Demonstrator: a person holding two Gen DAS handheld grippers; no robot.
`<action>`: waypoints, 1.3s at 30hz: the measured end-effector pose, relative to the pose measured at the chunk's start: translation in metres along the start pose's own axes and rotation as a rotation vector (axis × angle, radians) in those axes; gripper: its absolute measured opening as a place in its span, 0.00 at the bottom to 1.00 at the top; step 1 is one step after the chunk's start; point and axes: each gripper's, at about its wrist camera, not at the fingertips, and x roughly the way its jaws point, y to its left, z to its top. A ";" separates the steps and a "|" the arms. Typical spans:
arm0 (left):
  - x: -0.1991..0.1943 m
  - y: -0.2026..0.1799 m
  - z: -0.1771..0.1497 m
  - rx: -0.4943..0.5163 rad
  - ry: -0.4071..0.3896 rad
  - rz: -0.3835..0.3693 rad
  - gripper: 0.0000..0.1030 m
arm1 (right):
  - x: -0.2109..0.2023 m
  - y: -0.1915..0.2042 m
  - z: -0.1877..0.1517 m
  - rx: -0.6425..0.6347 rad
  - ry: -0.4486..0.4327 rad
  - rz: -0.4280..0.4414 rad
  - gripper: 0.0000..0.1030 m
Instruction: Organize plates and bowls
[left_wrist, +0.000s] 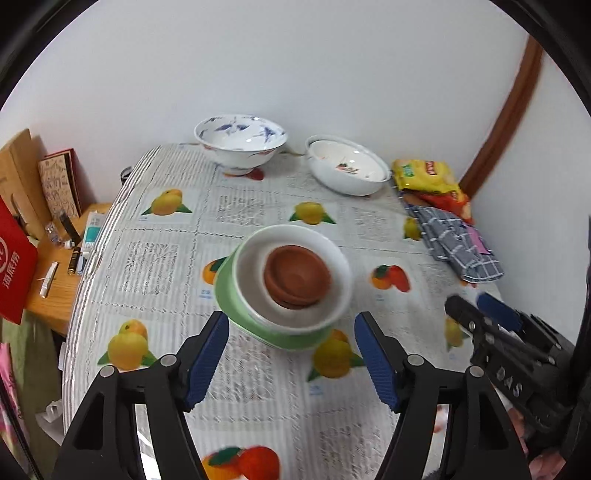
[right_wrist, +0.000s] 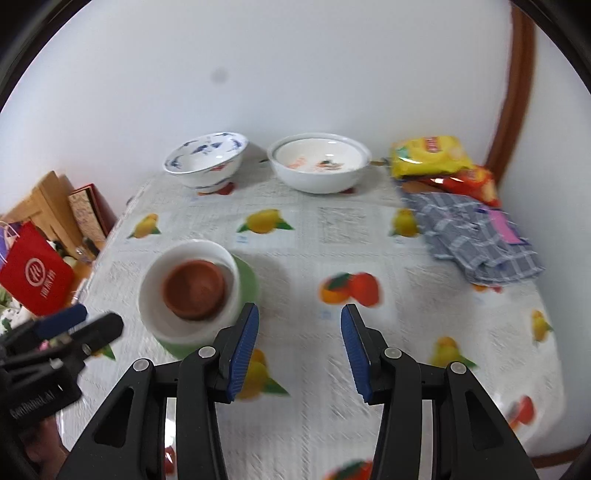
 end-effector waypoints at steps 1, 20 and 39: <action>-0.007 -0.007 -0.003 0.013 -0.004 -0.005 0.70 | -0.010 -0.006 -0.006 0.001 -0.008 -0.016 0.57; -0.134 -0.062 -0.060 0.123 -0.204 -0.016 0.95 | -0.166 -0.052 -0.074 0.130 -0.180 -0.121 0.93; -0.154 -0.060 -0.074 0.125 -0.226 0.010 0.95 | -0.190 -0.053 -0.090 0.164 -0.204 -0.124 0.93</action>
